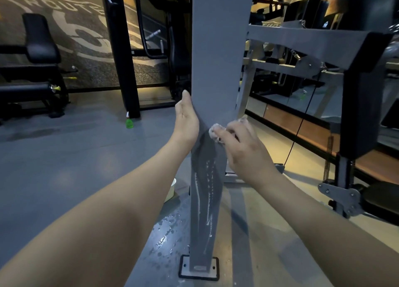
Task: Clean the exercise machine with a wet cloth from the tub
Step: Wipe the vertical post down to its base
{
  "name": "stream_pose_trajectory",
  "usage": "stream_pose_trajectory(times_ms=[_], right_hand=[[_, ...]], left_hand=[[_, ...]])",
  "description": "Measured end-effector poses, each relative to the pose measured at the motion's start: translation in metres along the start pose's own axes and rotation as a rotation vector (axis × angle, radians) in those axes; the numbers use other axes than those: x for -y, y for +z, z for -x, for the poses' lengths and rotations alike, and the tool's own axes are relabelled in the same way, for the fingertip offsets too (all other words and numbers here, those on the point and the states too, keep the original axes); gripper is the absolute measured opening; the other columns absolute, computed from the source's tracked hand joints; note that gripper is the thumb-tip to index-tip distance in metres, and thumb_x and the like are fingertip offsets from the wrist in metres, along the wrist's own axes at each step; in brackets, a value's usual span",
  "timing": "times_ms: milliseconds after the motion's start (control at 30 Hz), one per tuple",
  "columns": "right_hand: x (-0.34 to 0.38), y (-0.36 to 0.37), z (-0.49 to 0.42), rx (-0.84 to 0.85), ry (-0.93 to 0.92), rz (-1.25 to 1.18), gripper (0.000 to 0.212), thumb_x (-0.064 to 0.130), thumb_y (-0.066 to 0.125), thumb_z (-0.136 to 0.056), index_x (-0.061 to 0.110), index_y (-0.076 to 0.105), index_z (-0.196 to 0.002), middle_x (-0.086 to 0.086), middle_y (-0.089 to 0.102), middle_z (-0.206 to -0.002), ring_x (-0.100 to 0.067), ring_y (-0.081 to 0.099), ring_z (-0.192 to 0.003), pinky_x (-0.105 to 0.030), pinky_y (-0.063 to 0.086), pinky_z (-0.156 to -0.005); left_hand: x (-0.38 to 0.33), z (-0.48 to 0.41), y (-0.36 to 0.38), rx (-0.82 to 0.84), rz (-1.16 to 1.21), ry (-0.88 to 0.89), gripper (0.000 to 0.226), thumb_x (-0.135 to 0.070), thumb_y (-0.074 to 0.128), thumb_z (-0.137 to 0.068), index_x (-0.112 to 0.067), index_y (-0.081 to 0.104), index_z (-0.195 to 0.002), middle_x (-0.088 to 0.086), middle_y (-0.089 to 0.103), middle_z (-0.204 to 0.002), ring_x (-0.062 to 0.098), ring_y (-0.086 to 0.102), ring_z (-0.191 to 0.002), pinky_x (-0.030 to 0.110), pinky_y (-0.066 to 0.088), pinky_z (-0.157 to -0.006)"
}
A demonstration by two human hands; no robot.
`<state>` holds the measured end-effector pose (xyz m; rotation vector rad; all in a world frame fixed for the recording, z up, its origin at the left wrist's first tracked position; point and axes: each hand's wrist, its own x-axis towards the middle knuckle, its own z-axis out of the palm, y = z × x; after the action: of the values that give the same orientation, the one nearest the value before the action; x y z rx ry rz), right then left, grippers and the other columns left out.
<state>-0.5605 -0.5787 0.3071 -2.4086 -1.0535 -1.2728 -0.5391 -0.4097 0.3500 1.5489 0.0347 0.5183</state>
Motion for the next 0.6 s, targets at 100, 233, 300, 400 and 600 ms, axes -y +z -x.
stream_pose_trajectory(times_ms=[100,233,300,400,600], right_hand=[[0.002,0.02,0.011,-0.014,0.012,0.007,0.045,-0.013,0.058,-0.085,0.0,0.065,-0.127,-0.014,0.057,-0.109,-0.033,0.049,-0.096,-0.046,0.052,-0.083],[0.008,0.044,0.054,0.11,-0.071,-0.023,0.045,-0.011,0.069,-0.083,-0.001,0.064,-0.126,-0.014,0.06,-0.107,-0.033,0.051,-0.094,-0.041,0.049,-0.076],[0.009,0.04,0.059,0.156,-0.087,-0.04,0.042,-0.007,0.072,-0.084,0.002,0.065,-0.124,-0.012,0.058,-0.103,-0.032,0.051,-0.092,-0.041,0.05,-0.063],[0.005,0.027,0.036,0.006,-0.003,-0.041,0.036,-0.009,0.058,-0.09,0.001,0.066,-0.123,-0.014,0.056,-0.1,-0.032,0.049,-0.091,-0.04,0.047,-0.076],[0.012,0.053,0.06,0.018,0.015,-0.036,0.029,-0.004,0.064,-0.094,0.0,0.065,-0.123,-0.013,0.057,-0.101,-0.031,0.051,-0.089,-0.043,0.051,-0.068]], left_hand=[[0.019,-0.004,0.003,-0.105,0.073,-0.021,0.06,-0.057,0.025,-0.105,-0.027,0.042,-0.154,-0.005,0.039,-0.156,0.015,0.035,-0.145,0.042,0.024,-0.125],[0.03,-0.005,0.012,-0.237,0.048,0.115,0.055,-0.046,0.025,-0.102,-0.024,0.055,-0.142,-0.002,0.055,-0.143,0.015,0.047,-0.135,0.045,0.036,-0.117],[0.029,-0.003,0.014,-0.285,0.095,0.14,0.054,-0.043,0.028,-0.097,-0.02,0.059,-0.135,0.001,0.059,-0.137,0.016,0.053,-0.128,0.045,0.04,-0.113],[0.032,-0.006,0.017,-0.35,0.115,0.195,0.052,-0.038,0.03,-0.095,-0.012,0.062,-0.127,0.007,0.065,-0.127,0.021,0.057,-0.119,0.043,0.044,-0.107],[0.039,-0.01,0.02,-0.424,0.065,0.22,0.047,-0.032,0.03,-0.096,-0.008,0.065,-0.117,0.011,0.067,-0.117,0.026,0.059,-0.112,0.045,0.045,-0.1]])
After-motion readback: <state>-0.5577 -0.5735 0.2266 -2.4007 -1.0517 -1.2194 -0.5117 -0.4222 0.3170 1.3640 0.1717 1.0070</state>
